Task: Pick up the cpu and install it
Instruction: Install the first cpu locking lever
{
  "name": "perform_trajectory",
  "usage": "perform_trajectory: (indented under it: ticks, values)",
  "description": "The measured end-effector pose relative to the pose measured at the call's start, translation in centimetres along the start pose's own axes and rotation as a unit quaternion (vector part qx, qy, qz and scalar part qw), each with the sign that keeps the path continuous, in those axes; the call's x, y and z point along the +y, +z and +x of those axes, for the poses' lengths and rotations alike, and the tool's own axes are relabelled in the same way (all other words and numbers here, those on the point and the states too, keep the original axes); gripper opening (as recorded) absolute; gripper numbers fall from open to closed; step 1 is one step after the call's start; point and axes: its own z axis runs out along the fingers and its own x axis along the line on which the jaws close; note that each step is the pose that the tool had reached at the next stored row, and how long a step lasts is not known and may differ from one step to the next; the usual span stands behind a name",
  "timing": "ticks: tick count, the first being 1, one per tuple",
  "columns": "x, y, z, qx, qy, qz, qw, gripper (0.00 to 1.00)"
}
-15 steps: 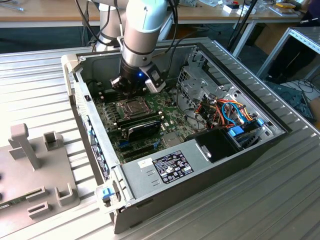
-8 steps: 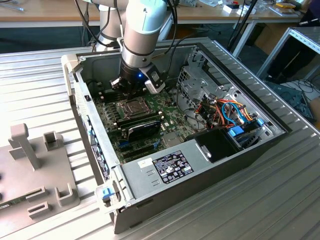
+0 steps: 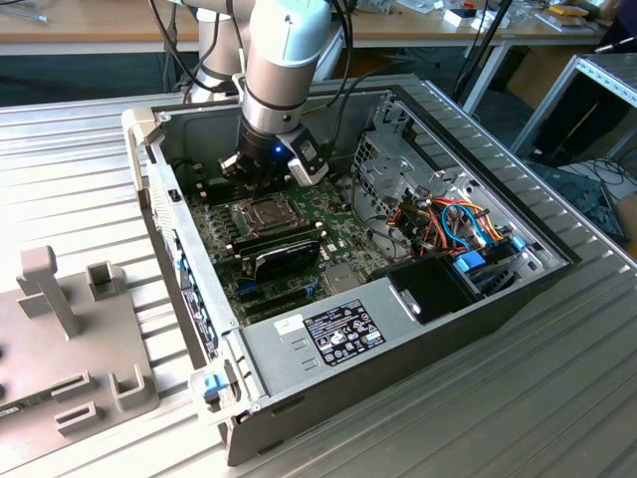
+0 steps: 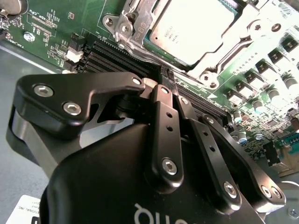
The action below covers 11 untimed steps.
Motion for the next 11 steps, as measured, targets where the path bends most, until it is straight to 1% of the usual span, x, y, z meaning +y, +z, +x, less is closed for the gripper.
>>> perform_trajectory:
  ticks: [1, 5, 11]
  values:
    - [0.04, -0.11, -0.01, -0.0002, 0.0, -0.0004, 1.0, 0.11]
    - [0.13, -0.66, -0.02, 0.0002, 0.0, 0.0003, 1.0, 0.11]
    - [0.24, -1.23, -0.04, 0.0002, 0.0, 0.0014, 1.0, 0.11]
